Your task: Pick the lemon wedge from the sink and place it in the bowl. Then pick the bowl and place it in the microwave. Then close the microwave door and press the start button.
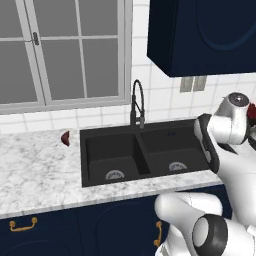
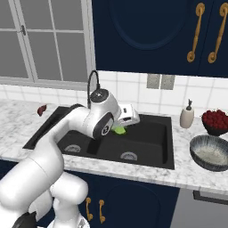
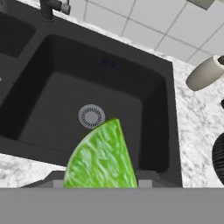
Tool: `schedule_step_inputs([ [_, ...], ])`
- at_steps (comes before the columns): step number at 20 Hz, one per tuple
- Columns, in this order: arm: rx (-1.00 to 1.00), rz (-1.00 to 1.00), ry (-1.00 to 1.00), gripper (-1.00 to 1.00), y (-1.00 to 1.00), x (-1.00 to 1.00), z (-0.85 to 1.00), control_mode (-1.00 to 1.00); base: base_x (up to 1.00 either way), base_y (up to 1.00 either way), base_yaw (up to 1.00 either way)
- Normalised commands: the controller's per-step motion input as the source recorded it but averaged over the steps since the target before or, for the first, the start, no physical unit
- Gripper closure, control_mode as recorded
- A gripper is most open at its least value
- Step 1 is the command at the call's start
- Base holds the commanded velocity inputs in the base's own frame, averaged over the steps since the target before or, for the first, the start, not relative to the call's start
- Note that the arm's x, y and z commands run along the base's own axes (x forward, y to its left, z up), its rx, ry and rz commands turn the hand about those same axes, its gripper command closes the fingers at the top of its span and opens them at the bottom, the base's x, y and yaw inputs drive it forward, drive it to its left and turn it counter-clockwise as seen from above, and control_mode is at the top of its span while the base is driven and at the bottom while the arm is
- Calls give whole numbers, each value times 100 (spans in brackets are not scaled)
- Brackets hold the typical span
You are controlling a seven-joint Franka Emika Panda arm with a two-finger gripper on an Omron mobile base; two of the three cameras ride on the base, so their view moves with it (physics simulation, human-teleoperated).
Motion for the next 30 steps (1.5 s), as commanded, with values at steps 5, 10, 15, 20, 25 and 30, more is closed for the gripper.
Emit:
schedule_step_inputs([
  [5, -19, -7, 11, 100, -16, 0, 27, -100, 0, 0, 0],
  [10, -3, -8, 5, 100, -60, -7, 7, -100, 0, 0, 0],
  [15, 0, -6, 0, 100, -77, -1, 0, -100, 0, 0, 0],
  [20, 1, -5, 0, 100, -86, 0, 0, -100, 0, 0, 0],
  [25, 7, -3, 0, 100, -82, 0, 0, -100, 0, 0, 0],
  [30, 13, 0, 0, 100, -72, 1, 0, -100, 0, 0, 0],
])
